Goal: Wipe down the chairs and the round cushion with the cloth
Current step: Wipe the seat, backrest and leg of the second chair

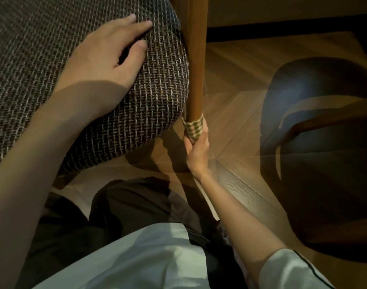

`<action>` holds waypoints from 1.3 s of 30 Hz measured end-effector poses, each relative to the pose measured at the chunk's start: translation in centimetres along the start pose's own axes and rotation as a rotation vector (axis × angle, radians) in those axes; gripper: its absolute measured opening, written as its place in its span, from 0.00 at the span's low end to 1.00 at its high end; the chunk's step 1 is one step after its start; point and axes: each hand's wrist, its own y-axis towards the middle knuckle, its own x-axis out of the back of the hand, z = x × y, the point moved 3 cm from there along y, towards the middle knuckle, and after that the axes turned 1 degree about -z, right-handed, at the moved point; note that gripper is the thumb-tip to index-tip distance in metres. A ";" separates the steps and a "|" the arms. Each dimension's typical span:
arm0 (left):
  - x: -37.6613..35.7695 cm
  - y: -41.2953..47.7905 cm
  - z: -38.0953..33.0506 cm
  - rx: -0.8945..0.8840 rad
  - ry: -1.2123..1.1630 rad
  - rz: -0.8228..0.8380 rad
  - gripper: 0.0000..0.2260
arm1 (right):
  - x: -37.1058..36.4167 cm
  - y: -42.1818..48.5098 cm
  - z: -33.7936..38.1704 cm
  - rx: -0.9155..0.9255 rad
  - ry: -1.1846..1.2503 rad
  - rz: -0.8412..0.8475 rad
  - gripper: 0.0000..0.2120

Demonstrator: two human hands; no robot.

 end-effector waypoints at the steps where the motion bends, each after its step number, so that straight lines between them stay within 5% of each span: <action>1: -0.1 0.0 0.0 -0.005 -0.003 -0.003 0.19 | -0.2 -0.8 -1.0 -0.001 -0.025 0.027 0.33; 9: 0.0 0.2 0.2 0.002 0.014 0.012 0.20 | -0.6 -6.3 -8.5 -0.463 -0.051 0.281 0.24; 15: 0.0 0.2 0.2 0.016 0.028 0.051 0.20 | 0.1 -5.9 -6.4 -0.266 -0.119 0.291 0.25; 24: 0.0 0.2 0.0 0.038 0.027 0.090 0.20 | 1.4 1.4 3.8 -0.072 0.093 0.084 0.28; 29: 0.4 0.0 -0.2 0.068 0.020 0.054 0.19 | 2.7 5.2 10.6 0.111 0.162 -0.020 0.39; 31: 0.6 -0.3 -0.2 0.077 0.017 0.044 0.19 | 3.3 6.4 12.6 0.034 0.286 -0.055 0.45; 39: 0.2 0.1 0.3 0.072 0.005 0.087 0.22 | 6.1 14.8 22.9 0.210 0.245 0.021 0.27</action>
